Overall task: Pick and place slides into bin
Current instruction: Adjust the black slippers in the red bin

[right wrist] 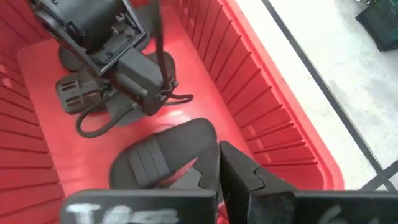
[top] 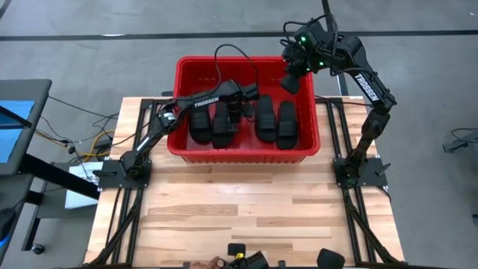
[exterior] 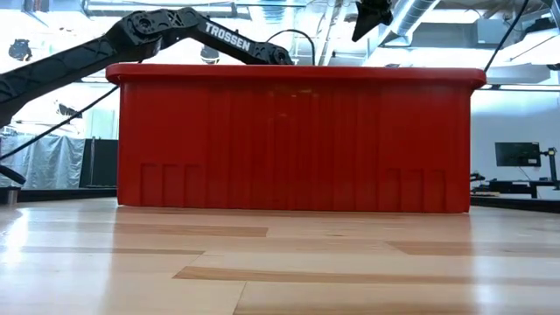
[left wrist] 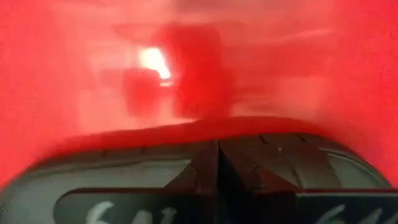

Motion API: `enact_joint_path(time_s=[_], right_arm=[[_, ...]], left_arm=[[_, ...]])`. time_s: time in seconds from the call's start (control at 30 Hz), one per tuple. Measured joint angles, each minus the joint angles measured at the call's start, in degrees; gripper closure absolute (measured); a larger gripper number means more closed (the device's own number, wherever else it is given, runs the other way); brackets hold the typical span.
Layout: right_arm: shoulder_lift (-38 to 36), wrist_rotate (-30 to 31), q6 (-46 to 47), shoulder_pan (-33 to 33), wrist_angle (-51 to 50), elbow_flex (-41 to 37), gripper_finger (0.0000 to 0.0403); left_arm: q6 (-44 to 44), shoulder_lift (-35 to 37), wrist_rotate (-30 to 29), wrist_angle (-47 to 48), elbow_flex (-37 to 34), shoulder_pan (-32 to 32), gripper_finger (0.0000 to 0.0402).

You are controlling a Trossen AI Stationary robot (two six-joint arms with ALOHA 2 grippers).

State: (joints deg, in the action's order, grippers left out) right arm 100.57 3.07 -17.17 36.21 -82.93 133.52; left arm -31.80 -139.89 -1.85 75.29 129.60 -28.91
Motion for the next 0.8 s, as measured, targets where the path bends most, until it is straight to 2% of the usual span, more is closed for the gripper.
enact_joint_path(time_s=[0.2,0.8], right_arm=[[0.0,0.0,0.0,0.3,0.0,0.0,0.0403],[0.0,0.0,-0.9,0.3,0.0,0.0,0.0403]], left_arm=[[0.0,-0.3,-5.5,1.9,1.0,-0.4,0.0401],[1.3,0.3,-3.4,3.8,1.1,-1.1,0.0401]])
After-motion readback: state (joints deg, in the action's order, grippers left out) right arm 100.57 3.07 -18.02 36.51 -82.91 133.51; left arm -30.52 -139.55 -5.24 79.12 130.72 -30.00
